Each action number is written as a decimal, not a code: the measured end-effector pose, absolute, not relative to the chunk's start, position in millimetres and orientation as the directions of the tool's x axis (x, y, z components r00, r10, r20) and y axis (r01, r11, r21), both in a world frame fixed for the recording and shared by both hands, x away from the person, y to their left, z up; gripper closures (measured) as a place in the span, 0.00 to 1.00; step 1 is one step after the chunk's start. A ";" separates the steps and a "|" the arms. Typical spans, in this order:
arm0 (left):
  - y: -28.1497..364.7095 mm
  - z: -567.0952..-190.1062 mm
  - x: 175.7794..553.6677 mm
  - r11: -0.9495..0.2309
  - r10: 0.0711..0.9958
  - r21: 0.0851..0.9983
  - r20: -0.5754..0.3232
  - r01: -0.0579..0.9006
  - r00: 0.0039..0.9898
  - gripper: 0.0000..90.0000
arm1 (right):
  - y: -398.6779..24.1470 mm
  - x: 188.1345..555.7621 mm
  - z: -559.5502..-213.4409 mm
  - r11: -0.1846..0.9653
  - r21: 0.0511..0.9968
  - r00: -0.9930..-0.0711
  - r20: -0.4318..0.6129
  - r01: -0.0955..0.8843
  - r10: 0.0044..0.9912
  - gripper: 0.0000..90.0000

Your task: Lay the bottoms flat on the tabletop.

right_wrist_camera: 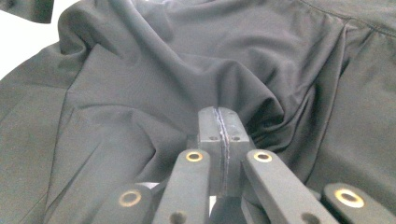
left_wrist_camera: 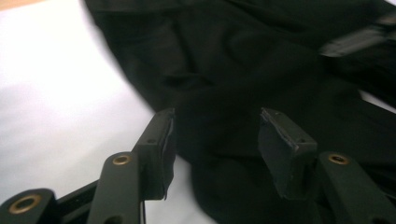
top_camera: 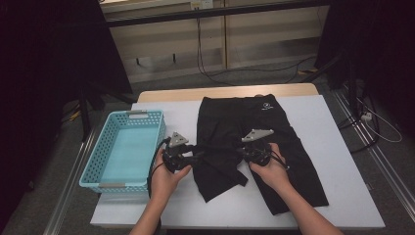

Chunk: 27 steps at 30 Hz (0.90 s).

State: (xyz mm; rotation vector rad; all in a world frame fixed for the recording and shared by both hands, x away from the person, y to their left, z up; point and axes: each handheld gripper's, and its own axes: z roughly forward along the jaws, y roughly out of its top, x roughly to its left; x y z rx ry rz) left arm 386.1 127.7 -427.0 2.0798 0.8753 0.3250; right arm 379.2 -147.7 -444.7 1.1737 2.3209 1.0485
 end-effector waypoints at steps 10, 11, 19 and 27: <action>108.3 -452.5 351.4 -0.539 0.591 0.696 -0.089 0.474 0.802 0.65 | -146.9 379.5 -446.2 0.393 0.737 -0.599 0.021 0.550 0.800 1.00; 108.3 -452.4 350.5 -0.542 0.585 0.699 -0.086 0.467 0.807 0.67 | -146.9 379.7 -446.5 0.393 0.737 -0.600 0.021 0.550 0.800 1.00; 107.7 -446.0 348.0 -0.571 0.576 0.659 -0.104 0.490 0.811 0.98 | -146.8 381.3 -448.1 0.394 0.735 -0.603 0.025 0.552 0.798 1.00; 135.8 -433.1 355.5 -0.515 0.622 0.678 -0.124 0.524 0.773 0.99 | -148.5 383.1 -448.6 0.396 0.739 -0.600 0.013 0.545 0.800 1.00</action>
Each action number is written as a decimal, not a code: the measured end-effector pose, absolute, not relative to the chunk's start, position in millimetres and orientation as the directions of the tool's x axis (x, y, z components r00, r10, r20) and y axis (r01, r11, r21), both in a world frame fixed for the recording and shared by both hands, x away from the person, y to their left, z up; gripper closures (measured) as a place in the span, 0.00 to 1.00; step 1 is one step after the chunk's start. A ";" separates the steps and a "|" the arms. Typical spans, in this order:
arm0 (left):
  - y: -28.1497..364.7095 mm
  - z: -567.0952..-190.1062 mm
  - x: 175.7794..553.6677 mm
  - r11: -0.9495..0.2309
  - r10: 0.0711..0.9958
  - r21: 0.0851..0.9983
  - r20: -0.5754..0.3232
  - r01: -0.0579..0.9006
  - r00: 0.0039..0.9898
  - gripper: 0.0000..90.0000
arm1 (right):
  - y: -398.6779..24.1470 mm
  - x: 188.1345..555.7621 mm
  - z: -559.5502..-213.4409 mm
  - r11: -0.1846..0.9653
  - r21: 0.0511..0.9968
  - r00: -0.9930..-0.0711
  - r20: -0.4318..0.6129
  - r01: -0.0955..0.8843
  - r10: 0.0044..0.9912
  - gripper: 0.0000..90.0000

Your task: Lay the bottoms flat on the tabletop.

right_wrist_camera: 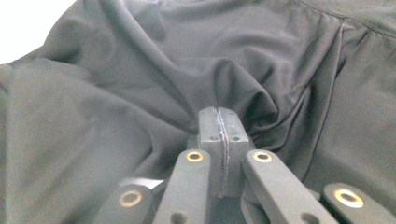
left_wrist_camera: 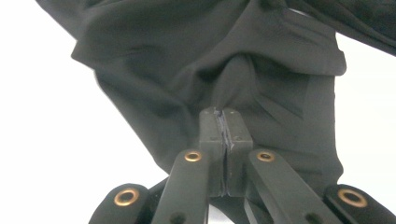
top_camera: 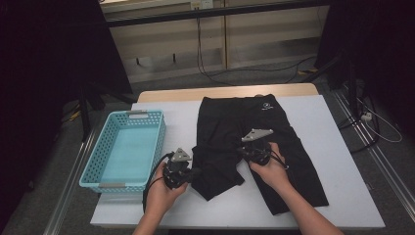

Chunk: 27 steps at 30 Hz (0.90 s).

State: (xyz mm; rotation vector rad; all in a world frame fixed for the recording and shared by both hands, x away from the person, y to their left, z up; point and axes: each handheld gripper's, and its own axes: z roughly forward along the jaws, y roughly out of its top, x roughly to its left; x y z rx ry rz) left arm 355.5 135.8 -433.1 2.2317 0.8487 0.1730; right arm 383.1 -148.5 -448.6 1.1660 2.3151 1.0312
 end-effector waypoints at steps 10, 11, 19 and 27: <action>137.6 -432.6 355.5 -0.506 0.625 0.675 -0.142 0.536 0.768 0.99 | -152.8 383.3 -447.2 0.412 0.734 -0.566 -0.046 0.539 0.823 1.00; 138.0 -432.3 355.6 -0.512 0.622 0.674 -0.138 0.533 0.771 0.99 | -153.7 382.5 -446.3 0.416 0.737 -0.566 -0.055 0.533 0.823 0.99; 138.3 -432.6 356.5 -0.510 0.626 0.676 -0.131 0.531 0.769 0.99 | -165.8 369.3 -433.8 0.405 0.765 -0.558 -0.073 0.500 0.827 0.84; 136.1 -429.6 357.1 -0.507 0.624 0.690 -0.119 0.517 0.772 0.98 | -146.0 336.9 -423.8 0.435 0.788 -0.662 -0.047 0.436 0.748 0.73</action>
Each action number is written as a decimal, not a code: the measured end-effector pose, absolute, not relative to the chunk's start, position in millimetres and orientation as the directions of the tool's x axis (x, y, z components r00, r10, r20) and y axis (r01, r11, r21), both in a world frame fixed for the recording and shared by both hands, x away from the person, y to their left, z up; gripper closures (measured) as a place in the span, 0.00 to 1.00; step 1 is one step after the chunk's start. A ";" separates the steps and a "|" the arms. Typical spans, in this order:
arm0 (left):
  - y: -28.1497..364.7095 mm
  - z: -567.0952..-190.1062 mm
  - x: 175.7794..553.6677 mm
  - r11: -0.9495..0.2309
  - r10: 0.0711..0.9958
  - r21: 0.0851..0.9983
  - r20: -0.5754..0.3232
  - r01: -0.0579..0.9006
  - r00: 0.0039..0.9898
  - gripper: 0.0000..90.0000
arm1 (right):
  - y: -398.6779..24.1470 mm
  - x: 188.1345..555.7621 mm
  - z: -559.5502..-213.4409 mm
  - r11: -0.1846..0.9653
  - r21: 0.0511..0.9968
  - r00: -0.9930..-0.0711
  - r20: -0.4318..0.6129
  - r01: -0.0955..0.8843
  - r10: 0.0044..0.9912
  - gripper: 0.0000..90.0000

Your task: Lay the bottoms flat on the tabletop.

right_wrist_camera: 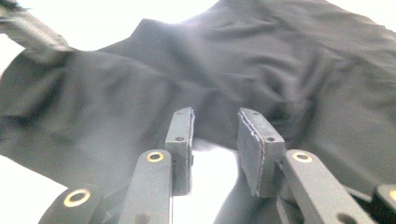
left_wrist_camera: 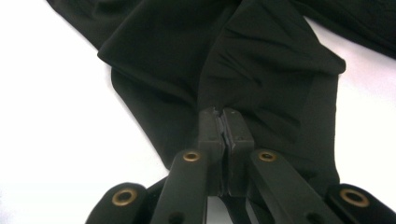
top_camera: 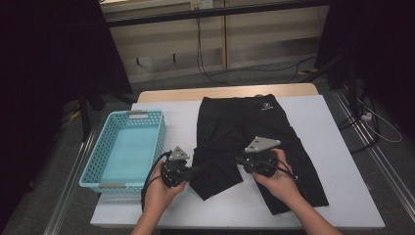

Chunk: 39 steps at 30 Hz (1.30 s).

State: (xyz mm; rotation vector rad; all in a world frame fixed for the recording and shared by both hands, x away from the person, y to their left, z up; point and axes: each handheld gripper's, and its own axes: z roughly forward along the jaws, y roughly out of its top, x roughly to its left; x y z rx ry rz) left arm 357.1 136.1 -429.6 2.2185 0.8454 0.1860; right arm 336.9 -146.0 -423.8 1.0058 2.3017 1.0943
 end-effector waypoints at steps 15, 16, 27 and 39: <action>127.0 -428.2 357.6 -0.539 0.602 0.682 -0.098 0.494 0.793 0.99 | -135.3 326.1 -453.7 0.488 0.713 -0.698 0.002 0.503 0.716 0.99; 126.7 -428.9 357.1 -0.539 0.603 0.681 -0.100 0.496 0.792 0.99 | -138.4 327.4 -454.2 0.479 0.712 -0.689 0.010 0.514 0.725 1.00; 126.1 -429.9 357.8 -0.529 0.603 0.690 -0.103 0.493 0.791 0.85 | -162.7 326.4 -444.9 0.436 0.728 -0.644 0.009 0.528 0.765 0.88; 121.9 -425.5 356.8 -0.492 0.601 0.733 -0.105 0.470 0.792 0.56 | -125.1 313.5 -445.7 0.537 0.725 -0.772 -0.011 0.432 0.635 0.82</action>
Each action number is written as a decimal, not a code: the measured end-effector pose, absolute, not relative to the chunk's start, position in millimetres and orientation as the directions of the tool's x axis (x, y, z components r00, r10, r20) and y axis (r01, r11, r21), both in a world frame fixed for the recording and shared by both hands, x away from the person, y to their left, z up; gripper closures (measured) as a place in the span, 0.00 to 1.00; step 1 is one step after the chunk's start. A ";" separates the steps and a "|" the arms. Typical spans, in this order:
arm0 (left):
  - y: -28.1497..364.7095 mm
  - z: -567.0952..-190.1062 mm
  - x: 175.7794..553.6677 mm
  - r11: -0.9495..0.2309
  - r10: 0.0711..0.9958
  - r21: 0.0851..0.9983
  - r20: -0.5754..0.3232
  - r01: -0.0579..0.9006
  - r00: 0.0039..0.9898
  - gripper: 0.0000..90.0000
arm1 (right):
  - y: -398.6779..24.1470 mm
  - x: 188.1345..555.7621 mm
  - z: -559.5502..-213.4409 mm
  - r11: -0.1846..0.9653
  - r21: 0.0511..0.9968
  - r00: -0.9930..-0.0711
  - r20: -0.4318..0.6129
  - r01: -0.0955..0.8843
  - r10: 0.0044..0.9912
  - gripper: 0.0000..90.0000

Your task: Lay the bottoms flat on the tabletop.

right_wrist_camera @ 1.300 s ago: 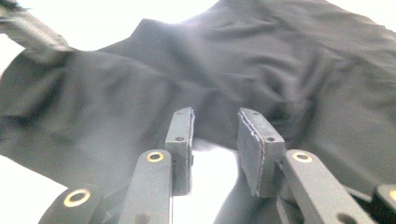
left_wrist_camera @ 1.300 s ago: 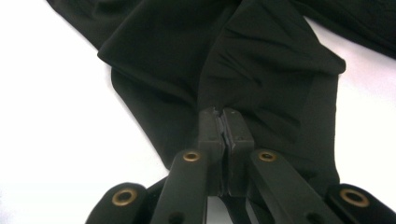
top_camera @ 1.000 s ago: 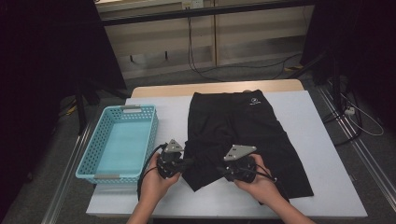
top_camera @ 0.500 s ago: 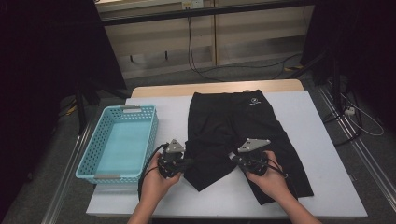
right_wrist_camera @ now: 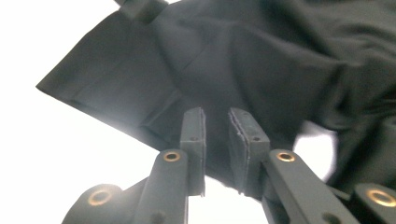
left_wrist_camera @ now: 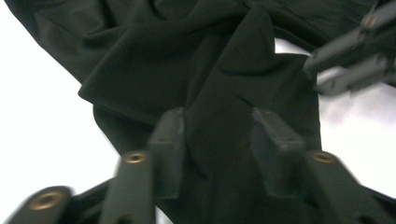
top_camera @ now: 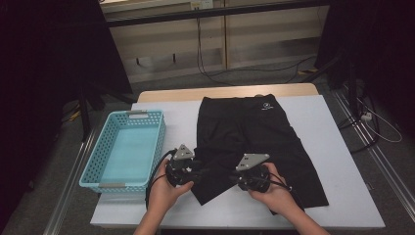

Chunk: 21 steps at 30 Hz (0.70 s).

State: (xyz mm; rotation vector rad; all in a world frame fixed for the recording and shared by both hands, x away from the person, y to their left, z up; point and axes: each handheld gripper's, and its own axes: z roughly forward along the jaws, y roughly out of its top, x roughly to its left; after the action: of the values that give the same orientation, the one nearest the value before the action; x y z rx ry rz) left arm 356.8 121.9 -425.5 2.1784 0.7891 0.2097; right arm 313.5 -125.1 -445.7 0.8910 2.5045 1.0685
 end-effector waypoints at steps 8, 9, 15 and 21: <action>121.9 -425.7 359.2 -0.481 0.606 0.745 -0.098 0.461 0.790 0.38 | -124.0 316.0 -455.7 0.546 0.710 -0.782 0.011 0.445 0.624 0.71; 122.1 -425.8 359.4 -0.480 0.607 0.746 -0.098 0.462 0.789 0.38 | -124.8 315.8 -456.3 0.540 0.712 -0.784 0.022 0.448 0.621 0.69; 122.4 -424.1 360.4 -0.443 0.612 0.765 -0.123 0.468 0.781 0.31 | -124.2 314.5 -456.4 0.542 0.711 -0.786 0.024 0.447 0.617 0.69; 123.2 -421.4 362.7 -0.423 0.620 0.772 -0.136 0.474 0.773 0.29 | -120.1 314.6 -457.3 0.549 0.714 -0.786 0.003 0.435 0.618 0.91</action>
State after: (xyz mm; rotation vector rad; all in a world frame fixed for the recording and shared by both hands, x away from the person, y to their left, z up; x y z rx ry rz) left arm 362.7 123.2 -421.4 2.0964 0.8145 0.2127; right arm 314.6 -120.1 -457.3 0.8805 2.5372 1.0678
